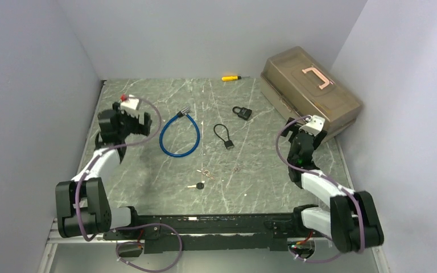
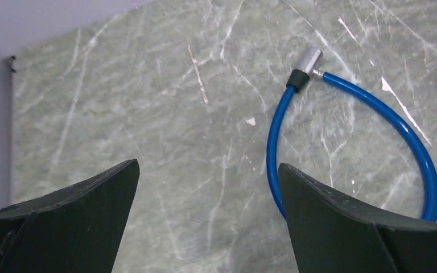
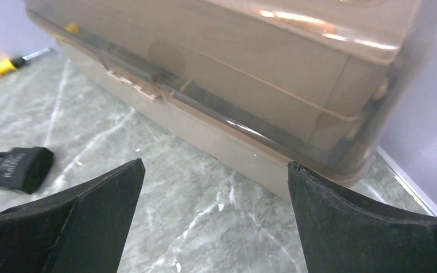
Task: Unlock with the key
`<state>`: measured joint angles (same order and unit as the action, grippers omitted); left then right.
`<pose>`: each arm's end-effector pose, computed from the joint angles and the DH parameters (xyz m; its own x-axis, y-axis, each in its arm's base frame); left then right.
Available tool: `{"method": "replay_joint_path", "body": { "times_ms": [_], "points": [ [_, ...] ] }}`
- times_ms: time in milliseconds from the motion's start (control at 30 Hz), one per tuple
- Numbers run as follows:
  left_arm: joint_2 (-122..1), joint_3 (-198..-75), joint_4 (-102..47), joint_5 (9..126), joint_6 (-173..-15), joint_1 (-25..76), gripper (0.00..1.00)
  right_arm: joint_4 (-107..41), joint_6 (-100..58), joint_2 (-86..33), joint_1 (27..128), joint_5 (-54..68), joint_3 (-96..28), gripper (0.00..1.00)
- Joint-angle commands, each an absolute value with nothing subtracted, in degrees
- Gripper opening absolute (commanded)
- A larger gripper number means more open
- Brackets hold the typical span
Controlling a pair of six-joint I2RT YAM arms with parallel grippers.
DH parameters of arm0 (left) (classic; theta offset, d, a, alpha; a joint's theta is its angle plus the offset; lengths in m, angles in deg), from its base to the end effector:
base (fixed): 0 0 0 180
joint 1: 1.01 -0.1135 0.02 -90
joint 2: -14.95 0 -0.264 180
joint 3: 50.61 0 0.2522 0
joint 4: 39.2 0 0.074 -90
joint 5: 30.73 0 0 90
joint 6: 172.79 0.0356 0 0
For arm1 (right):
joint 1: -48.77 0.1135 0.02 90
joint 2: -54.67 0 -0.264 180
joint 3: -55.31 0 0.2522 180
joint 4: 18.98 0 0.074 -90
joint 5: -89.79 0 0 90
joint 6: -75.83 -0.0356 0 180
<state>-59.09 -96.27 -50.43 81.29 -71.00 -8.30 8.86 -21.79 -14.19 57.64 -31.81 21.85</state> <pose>0.2710 0.0212 0.2159 -0.2377 0.1606 -0.9580 0.2925 0.9523 0.0870 0.2339 0.0176 0.1999 -0.0782 0.1021 -0.9917 0.3958 0.9162 0.0631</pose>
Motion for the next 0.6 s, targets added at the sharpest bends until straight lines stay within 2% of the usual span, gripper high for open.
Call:
{"method": "replay_joint_path", "body": {
  "times_ms": [0,133,300,467,533,567],
  "points": [
    [-57.13,-108.65,-17.38,80.44,-65.10,-8.44,0.99,4.85,-20.64,-5.73,63.78,-34.97,24.48,1.00],
    [-53.17,-113.57,-6.51,89.25,-66.69,-12.46,0.99,-9.77,-22.81,-4.12,70.15,-38.04,17.51,1.00],
    [-53.46,-122.23,9.36,98.13,-66.35,-17.62,0.99,-25.67,-27.39,-7.56,76.73,-35.14,6.02,1.00],
    [-50.20,-123.10,12.60,95.20,-65.01,-19.01,0.99,-31.64,-42.60,-7.36,74.38,-20.18,-0.18,1.00],
    [-49.08,-123.22,12.92,94.03,-65.71,-19.02,0.99,-29.96,-41.07,-8.93,70.51,-6.20,-1.46,1.00],
    [-48.60,-123.57,13.56,93.49,-65.92,-19.03,0.99,-31.40,-40.22,-10.24,70.22,-4.98,-3.24,1.00]
  ]
}}
